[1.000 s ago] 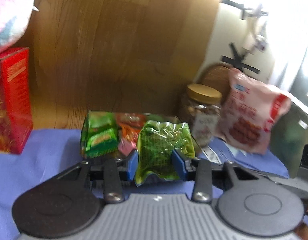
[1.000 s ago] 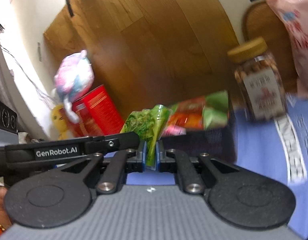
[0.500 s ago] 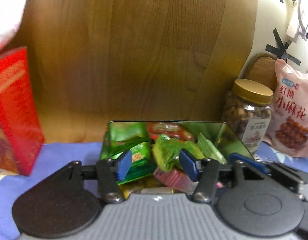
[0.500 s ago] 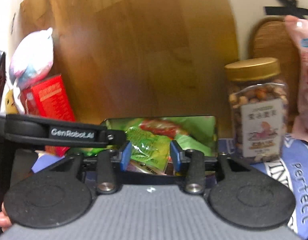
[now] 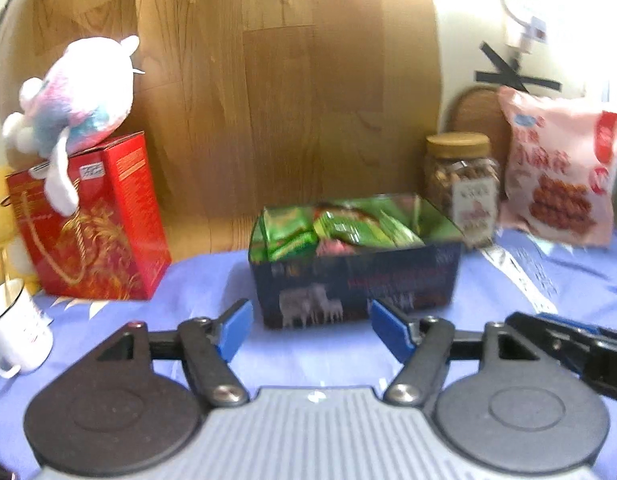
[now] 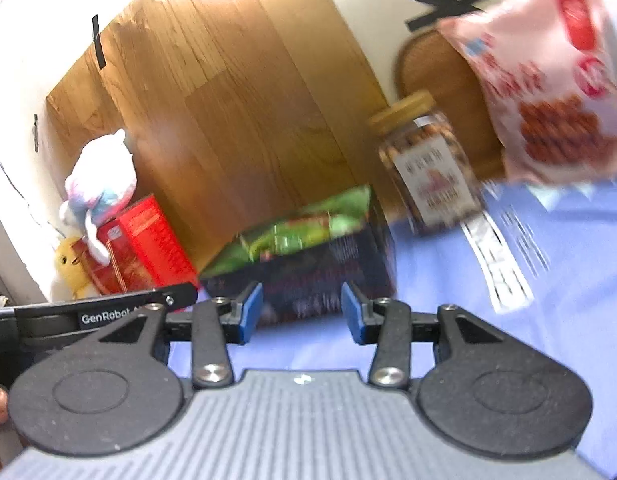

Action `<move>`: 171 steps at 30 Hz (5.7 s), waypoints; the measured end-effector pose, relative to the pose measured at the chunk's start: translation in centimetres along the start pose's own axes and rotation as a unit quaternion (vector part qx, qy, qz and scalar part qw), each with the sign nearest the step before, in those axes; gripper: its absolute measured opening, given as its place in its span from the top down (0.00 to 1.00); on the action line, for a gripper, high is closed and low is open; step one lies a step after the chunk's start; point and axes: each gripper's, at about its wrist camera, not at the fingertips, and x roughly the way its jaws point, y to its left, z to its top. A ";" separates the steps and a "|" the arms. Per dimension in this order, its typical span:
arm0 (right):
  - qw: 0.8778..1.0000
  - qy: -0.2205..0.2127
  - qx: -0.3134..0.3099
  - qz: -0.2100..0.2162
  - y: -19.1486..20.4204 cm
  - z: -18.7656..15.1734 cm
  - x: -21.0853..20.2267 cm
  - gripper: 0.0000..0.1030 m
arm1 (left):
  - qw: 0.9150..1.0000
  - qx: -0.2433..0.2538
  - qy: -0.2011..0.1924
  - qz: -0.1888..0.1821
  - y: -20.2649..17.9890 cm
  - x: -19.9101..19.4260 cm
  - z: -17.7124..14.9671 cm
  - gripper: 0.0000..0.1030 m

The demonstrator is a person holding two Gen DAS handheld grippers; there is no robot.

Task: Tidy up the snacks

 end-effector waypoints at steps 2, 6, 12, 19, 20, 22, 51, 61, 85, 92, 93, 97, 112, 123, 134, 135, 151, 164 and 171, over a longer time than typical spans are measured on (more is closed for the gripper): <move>1.000 0.010 0.007 0.001 0.3 -1.3 -1.1 0.54 | 1.000 0.008 0.000 0.001 -0.6 -1.1 -1.2 0.30; 0.999 0.027 0.019 0.003 0.6 -3.6 -3.6 0.48 | 1.000 0.009 0.006 0.004 -1.5 -3.2 -3.5 0.21; 0.998 0.037 0.038 0.018 1.0 -5.1 -5.7 0.41 | 1.000 0.009 0.014 0.020 -1.6 -4.8 -5.3 0.16; 0.998 0.038 0.046 0.035 1.8 -5.8 -6.5 0.34 | 0.999 0.011 0.016 0.039 -1.6 -5.9 -6.3 0.03; 0.998 0.038 0.046 0.036 1.8 -5.9 -6.5 0.33 | 0.999 0.012 0.016 0.043 -1.5 -5.9 -6.4 0.02; 0.998 0.038 0.046 0.036 2.0 -6.0 -6.6 0.33 | 0.999 0.012 0.018 0.050 -1.5 -5.9 -6.5 0.00; 0.997 0.048 0.053 0.027 1.5 -6.9 -6.3 0.18 | 0.991 0.040 0.010 0.126 -1.5 -6.1 -6.6 0.00; 0.998 0.040 0.039 0.028 2.2 -6.8 -6.8 0.17 | 0.990 0.030 -0.013 0.135 -1.2 -7.0 -6.2 0.00; 0.999 0.037 0.029 0.024 2.6 -7.1 -6.9 0.15 | 0.992 0.025 0.001 0.125 -1.0 -6.9 -6.6 0.00; 0.998 0.039 0.032 0.023 2.5 -7.2 -6.8 0.15 | 0.993 0.026 0.005 0.117 -1.1 -6.8 -6.7 0.00; 0.998 0.039 0.032 0.022 2.5 -7.2 -6.8 0.15 | 0.993 0.027 0.006 0.117 -1.2 -6.8 -6.7 0.00; 0.998 0.041 0.034 0.022 2.5 -7.4 -6.8 0.15 | 0.993 0.029 0.006 0.115 -1.3 -6.8 -6.8 0.00; 0.998 0.043 0.038 0.022 2.1 -7.4 -6.6 0.15 | 0.996 -0.013 0.047 0.074 -0.5 -6.1 -7.1 0.00; 0.998 0.045 0.038 0.021 2.0 -7.4 -6.6 0.15 | 0.996 -0.008 0.040 0.083 -0.4 -6.2 -7.0 0.00; 0.998 0.048 0.035 0.022 2.3 -7.4 -6.4 0.15 | 0.996 -0.008 0.044 0.083 -0.3 -6.2 -7.2 0.00; 0.998 0.048 0.035 0.022 2.3 -7.4 -6.4 0.15 | 0.995 -0.007 0.045 0.084 -0.3 -6.2 -7.2 0.00; 0.998 0.050 0.038 0.019 2.0 -7.6 -6.3 0.15 | 0.994 0.003 0.055 0.094 -0.5 -5.5 -7.4 0.00; 0.998 0.051 0.039 0.019 2.0 -7.6 -6.2 0.15 | 0.993 0.013 0.063 0.100 -0.5 -5.2 -7.7 0.00; 0.998 0.053 0.039 0.018 2.0 -7.8 -6.2 0.15 | 0.992 0.016 0.062 0.105 -0.5 -5.3 -7.9 0.00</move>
